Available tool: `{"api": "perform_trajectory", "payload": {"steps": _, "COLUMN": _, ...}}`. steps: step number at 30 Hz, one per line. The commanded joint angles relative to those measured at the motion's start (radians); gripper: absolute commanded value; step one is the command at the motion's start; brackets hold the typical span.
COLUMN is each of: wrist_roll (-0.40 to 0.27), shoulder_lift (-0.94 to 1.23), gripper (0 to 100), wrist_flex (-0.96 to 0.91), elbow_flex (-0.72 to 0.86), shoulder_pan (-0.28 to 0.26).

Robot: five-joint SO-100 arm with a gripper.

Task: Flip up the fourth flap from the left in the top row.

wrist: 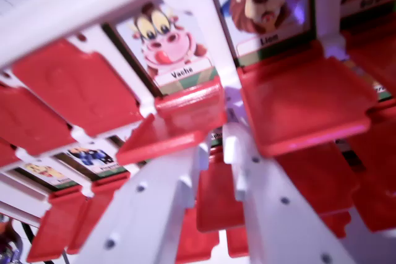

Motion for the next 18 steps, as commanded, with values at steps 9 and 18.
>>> {"api": "perform_trajectory", "payload": {"steps": 9, "wrist_roll": 0.054, "shoulder_lift": 0.012, "gripper": 2, "wrist_flex": -0.095, "elbow_flex": -0.124, "shoulder_pan": -0.015}}
{"api": "perform_trajectory", "payload": {"steps": 18, "wrist_roll": 0.091, "shoulder_lift": 0.005, "gripper": 2, "wrist_flex": -0.104, "elbow_flex": -0.127, "shoulder_pan": -0.018}}
